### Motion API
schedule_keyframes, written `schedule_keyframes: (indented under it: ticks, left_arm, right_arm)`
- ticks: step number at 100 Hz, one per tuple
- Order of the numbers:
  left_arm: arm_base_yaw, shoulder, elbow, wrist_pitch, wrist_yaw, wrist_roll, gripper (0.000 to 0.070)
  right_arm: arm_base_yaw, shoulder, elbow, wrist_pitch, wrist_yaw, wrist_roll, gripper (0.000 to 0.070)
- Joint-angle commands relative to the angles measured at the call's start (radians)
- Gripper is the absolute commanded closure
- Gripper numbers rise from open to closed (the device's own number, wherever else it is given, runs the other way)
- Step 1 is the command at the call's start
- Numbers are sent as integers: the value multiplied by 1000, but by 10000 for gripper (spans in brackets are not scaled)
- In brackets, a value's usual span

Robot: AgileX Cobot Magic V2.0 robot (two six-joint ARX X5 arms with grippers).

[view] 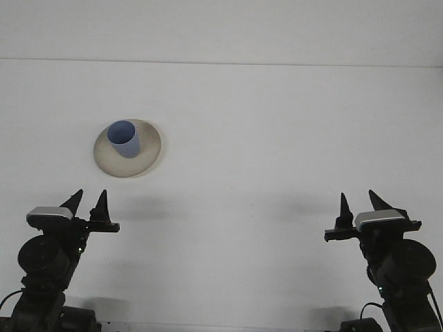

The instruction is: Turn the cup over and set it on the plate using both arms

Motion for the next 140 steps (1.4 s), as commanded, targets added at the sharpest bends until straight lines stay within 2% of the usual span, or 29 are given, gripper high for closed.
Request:
schedule_keyframes:
  ticks: [1, 4, 6, 95, 106, 127, 140]
  left_arm:
    - [-1, 2, 14, 10, 0, 11, 597]
    - [-1, 2, 14, 9, 0, 11, 681]
    - [-1, 2, 14, 9, 0, 11, 700]
    - [-1, 1, 14, 10, 0, 11, 689]
    - [0, 0, 14, 12, -2, 101, 688]
    - [0, -27, 1, 30, -2, 101, 689]
    - [0, -91, -77, 115, -2, 66, 688]
  right_arm:
    - [2, 2, 4, 10, 1, -4, 592]
    - [2, 2, 4, 10, 1, -4, 670]
    - [2, 2, 4, 10, 1, -4, 700]
    - [2, 1, 4, 14, 1, -4, 700]
    - [2, 1, 4, 14, 1, -4, 700]
    - [2, 1, 4, 14, 1, -4, 700]
    - [2, 1, 4, 14, 1, -4, 700]
